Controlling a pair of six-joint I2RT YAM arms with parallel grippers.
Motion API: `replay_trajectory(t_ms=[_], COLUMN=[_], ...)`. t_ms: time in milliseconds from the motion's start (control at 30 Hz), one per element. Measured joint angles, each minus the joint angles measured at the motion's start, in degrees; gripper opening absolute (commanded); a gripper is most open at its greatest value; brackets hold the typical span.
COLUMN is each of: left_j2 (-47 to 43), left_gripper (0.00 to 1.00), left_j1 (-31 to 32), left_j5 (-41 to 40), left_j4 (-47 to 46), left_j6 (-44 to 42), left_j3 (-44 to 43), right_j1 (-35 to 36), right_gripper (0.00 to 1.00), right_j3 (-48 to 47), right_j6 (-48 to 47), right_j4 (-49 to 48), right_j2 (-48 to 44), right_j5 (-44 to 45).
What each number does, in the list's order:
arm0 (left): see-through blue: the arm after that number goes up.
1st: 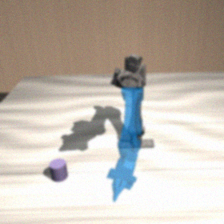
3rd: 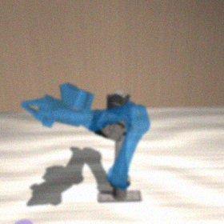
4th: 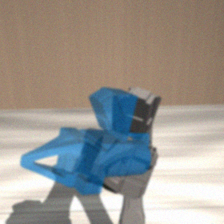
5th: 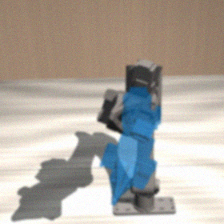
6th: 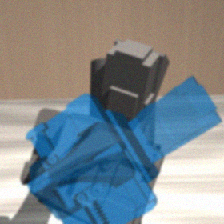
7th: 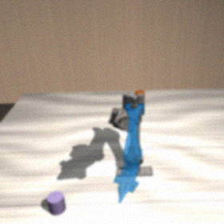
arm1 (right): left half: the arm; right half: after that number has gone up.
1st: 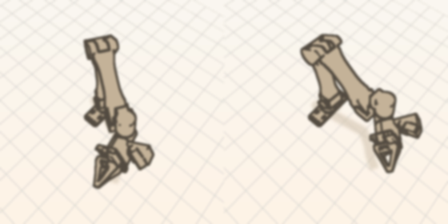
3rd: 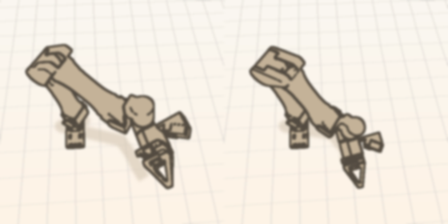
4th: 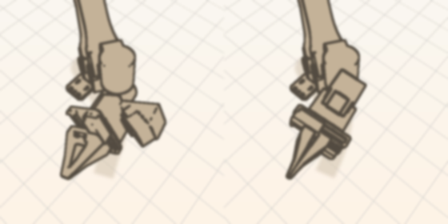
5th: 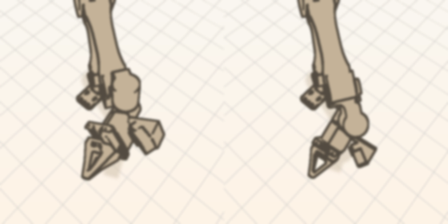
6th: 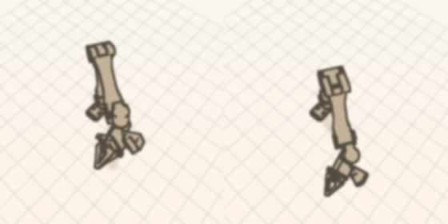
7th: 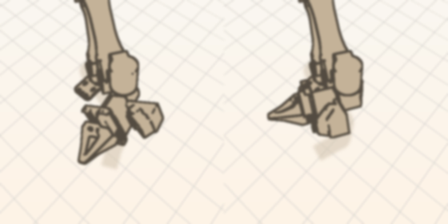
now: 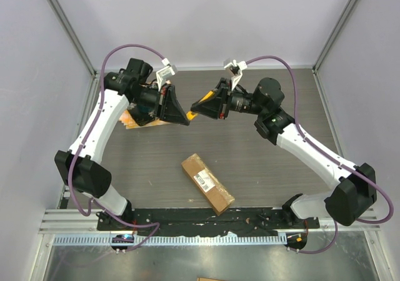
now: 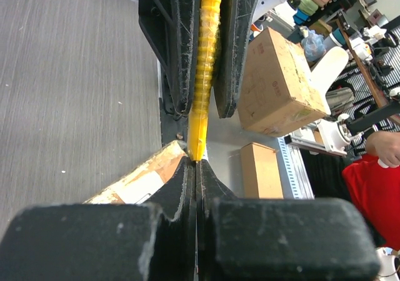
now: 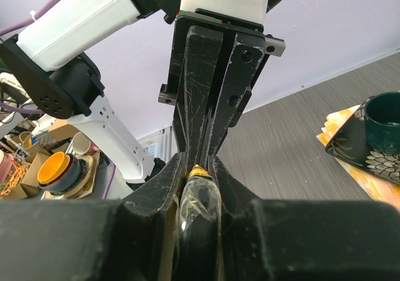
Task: Unpack the express box
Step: Cut the express box at the center of the board.
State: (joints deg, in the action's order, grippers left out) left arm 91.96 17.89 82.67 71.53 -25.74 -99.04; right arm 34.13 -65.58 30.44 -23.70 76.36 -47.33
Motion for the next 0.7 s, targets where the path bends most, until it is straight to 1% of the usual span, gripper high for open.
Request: replay_trajectory(t_ms=[33, 67, 100, 167, 233, 333, 367, 467, 600, 700], left_j2=[0.00, 0.00, 0.00, 0.00, -0.02, 0.00, 0.00, 0.79, 4.37, 6.56], left_gripper=[0.04, 0.21, 0.30, 0.43, 0.45, 0.43, 0.40, 0.36, 0.36, 0.37], left_j1=[0.00, 0.00, 0.00, 0.04, 0.07, 0.11, 0.11, 0.17, 0.22, 0.26], left_j5=[-0.24, -0.50, -0.74, -1.14, -1.62, -5.38, -7.32, -15.58, -25.22, -30.25], left_j4=[-0.11, -0.13, -0.22, -0.72, -0.98, -1.81, -2.40, -4.33, -6.58, -8.35], left_j6=[0.00, 0.02, 0.04, 0.55, 1.31, 2.32, 2.95, 4.85, 5.18, 5.14], left_j3=[0.07, 0.11, 0.13, 0.15, 0.15, 0.68, 1.31, 4.09, 9.27, 14.69], right_j1=[0.00, 0.04, 0.13, 0.15, 0.28, 0.44, 0.68, 1.88, 7.65, 14.86], right_gripper=[0.01, 0.01, 0.01, 0.01, 0.01, 0.01, 0.01, 0.01, 0.01, 0.01], right_j3=[-0.02, -0.02, -0.02, 0.11, 0.94, 2.69, 3.28, 4.92, 7.93, 11.54], right_j6=[-0.35, -0.61, -0.98, -2.58, -4.76, -8.44, -9.73, -13.42, -17.75, -19.89], right_j4=[0.50, 1.03, 1.60, 3.45, 6.40, 11.52, 13.53, 18.86, 24.55, 26.67], right_j2=[-0.02, -0.13, -0.33, -1.05, -2.40, -5.27, -6.54, -10.25, -14.34, -15.26], right_j5=[0.15, 0.37, 0.81, 2.21, 4.76, 9.53, 11.54, 18.08, 27.67, 35.87])
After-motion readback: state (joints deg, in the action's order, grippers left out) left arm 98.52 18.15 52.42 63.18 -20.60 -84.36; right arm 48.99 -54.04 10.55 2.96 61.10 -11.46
